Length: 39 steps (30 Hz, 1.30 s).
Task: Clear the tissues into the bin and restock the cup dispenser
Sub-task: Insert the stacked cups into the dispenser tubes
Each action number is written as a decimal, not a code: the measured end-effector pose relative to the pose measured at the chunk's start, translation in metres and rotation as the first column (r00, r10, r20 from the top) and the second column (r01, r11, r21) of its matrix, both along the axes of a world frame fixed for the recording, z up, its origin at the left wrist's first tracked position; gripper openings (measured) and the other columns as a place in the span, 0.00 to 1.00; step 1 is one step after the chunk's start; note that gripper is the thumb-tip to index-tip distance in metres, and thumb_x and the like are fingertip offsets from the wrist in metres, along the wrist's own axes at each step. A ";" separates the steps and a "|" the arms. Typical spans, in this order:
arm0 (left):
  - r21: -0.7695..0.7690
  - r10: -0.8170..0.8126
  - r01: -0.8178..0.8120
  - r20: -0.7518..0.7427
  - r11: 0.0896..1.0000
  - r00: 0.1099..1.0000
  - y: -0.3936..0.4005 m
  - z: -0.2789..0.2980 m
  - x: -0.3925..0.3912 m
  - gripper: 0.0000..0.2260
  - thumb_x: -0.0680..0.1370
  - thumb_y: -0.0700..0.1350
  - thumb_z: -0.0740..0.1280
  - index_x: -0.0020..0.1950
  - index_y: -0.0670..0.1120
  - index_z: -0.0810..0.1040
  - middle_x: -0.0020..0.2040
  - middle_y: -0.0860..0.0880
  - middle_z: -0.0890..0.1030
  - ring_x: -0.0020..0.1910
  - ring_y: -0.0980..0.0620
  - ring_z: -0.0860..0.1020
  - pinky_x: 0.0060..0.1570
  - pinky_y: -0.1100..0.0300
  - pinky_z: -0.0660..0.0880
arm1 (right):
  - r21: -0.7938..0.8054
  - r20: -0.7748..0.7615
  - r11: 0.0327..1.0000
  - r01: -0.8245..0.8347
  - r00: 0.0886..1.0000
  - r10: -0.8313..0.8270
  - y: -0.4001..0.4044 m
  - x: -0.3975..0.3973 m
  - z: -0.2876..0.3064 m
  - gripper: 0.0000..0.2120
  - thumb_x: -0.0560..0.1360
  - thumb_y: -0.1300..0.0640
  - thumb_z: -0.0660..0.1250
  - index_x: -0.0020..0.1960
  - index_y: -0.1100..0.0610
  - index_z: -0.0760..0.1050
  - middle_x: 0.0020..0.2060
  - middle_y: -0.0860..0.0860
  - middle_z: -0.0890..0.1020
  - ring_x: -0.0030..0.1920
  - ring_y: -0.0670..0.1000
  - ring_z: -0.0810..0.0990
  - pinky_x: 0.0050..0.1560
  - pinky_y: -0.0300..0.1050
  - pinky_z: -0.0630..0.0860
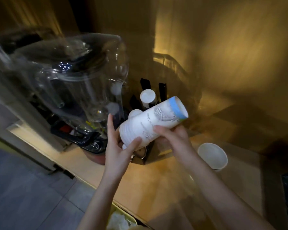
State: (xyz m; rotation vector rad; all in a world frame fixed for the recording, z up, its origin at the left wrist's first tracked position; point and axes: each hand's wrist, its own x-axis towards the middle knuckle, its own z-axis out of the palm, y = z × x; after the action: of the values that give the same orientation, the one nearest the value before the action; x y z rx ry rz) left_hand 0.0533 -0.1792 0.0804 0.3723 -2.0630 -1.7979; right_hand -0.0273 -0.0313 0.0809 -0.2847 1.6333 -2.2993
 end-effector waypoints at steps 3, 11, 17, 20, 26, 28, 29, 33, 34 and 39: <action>0.035 0.079 -0.079 0.003 0.996 0.997 -0.008 -0.010 -0.001 0.36 0.71 0.38 0.71 0.72 0.56 0.58 0.64 0.48 0.75 0.58 0.54 0.78 0.47 0.65 0.80 | 0.113 -0.161 0.993 0.011 0.987 0.007 -0.016 -0.001 0.000 0.23 0.62 0.62 0.75 0.56 0.58 0.76 0.49 0.52 0.84 0.51 0.48 0.83 0.45 0.37 0.79; -0.054 0.049 -0.038 0.229 0.998 0.972 -0.029 -0.023 0.000 0.21 0.71 0.35 0.66 0.61 0.52 0.75 0.57 0.48 0.81 0.56 0.49 0.78 0.57 0.46 0.77 | 0.332 -0.228 0.943 0.017 0.972 0.063 -0.041 0.007 -0.023 0.37 0.60 0.58 0.79 0.65 0.55 0.67 0.59 0.51 0.78 0.59 0.48 0.78 0.59 0.53 0.77; 0.067 0.024 -0.052 0.367 0.996 0.930 -0.037 -0.039 -0.009 0.14 0.73 0.45 0.61 0.56 0.54 0.79 0.54 0.50 0.82 0.58 0.48 0.78 0.61 0.46 0.74 | 0.441 -0.354 0.894 0.085 0.931 0.086 -0.046 0.017 -0.040 0.38 0.60 0.49 0.79 0.65 0.53 0.67 0.59 0.49 0.77 0.60 0.46 0.75 0.60 0.50 0.76; 0.254 -0.005 -0.107 0.402 0.961 0.916 -0.038 -0.048 -0.021 0.12 0.77 0.52 0.58 0.51 0.55 0.80 0.55 0.50 0.82 0.57 0.49 0.78 0.61 0.49 0.73 | 0.516 -0.465 0.832 0.203 0.882 0.073 -0.054 0.019 -0.051 0.37 0.60 0.47 0.79 0.65 0.52 0.67 0.61 0.49 0.75 0.63 0.49 0.71 0.62 0.47 0.71; 0.416 -0.159 -0.003 0.354 0.909 0.922 -0.038 -0.067 -0.029 0.16 0.79 0.58 0.53 0.45 0.58 0.80 0.53 0.55 0.80 0.56 0.55 0.75 0.63 0.54 0.70 | 0.691 -0.434 0.703 0.168 0.874 0.218 -0.058 0.019 -0.072 0.39 0.65 0.51 0.75 0.70 0.49 0.59 0.68 0.48 0.68 0.68 0.51 0.65 0.63 0.45 0.66; 0.421 -0.157 -0.003 0.345 0.907 0.925 -0.039 -0.067 -0.028 0.18 0.79 0.58 0.52 0.44 0.58 0.81 0.52 0.55 0.81 0.58 0.54 0.75 0.64 0.52 0.69 | 0.702 -0.371 0.709 0.068 0.884 0.283 -0.056 0.018 -0.074 0.41 0.68 0.50 0.72 0.73 0.48 0.51 0.72 0.48 0.63 0.71 0.49 0.62 0.66 0.45 0.65; 0.451 -0.170 0.004 0.328 0.893 0.929 -0.039 -0.065 -0.027 0.19 0.79 0.58 0.51 0.45 0.58 0.81 0.53 0.55 0.81 0.59 0.54 0.75 0.65 0.52 0.69 | 0.702 -0.354 0.712 0.035 0.884 0.305 -0.055 0.018 -0.073 0.41 0.70 0.48 0.70 0.74 0.46 0.48 0.73 0.47 0.60 0.72 0.48 0.60 0.66 0.44 0.65; 0.252 -0.022 -0.055 0.291 0.966 0.956 -0.033 -0.047 -0.013 0.16 0.78 0.59 0.53 0.56 0.58 0.78 0.60 0.52 0.79 0.61 0.54 0.75 0.62 0.51 0.72 | 0.715 -0.392 0.698 0.041 0.849 0.353 -0.053 0.019 -0.070 0.37 0.73 0.40 0.62 0.73 0.44 0.45 0.74 0.46 0.57 0.71 0.45 0.59 0.65 0.41 0.64; 0.158 0.067 -0.109 0.253 0.981 0.965 -0.031 -0.044 -0.010 0.15 0.78 0.58 0.55 0.60 0.57 0.75 0.62 0.51 0.77 0.62 0.53 0.74 0.63 0.49 0.71 | 0.719 -0.410 0.693 0.053 0.838 0.360 -0.054 0.018 -0.070 0.35 0.73 0.39 0.61 0.73 0.45 0.46 0.74 0.46 0.57 0.71 0.45 0.60 0.65 0.42 0.65; -0.393 0.171 -0.106 0.134 0.914 0.976 -0.021 -0.035 -0.008 0.12 0.76 0.41 0.64 0.58 0.47 0.78 0.59 0.49 0.78 0.57 0.55 0.74 0.59 0.58 0.71 | 0.782 -0.448 0.610 0.124 0.794 0.412 -0.055 0.016 -0.072 0.22 0.79 0.47 0.56 0.70 0.51 0.59 0.71 0.48 0.64 0.67 0.51 0.68 0.61 0.50 0.73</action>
State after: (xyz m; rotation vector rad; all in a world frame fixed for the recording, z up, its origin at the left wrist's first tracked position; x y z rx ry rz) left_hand 0.0457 -0.2007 0.0450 0.5529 -2.3725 -1.2768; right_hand -0.0115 -0.0862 0.0089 -0.9490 2.6138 -1.1619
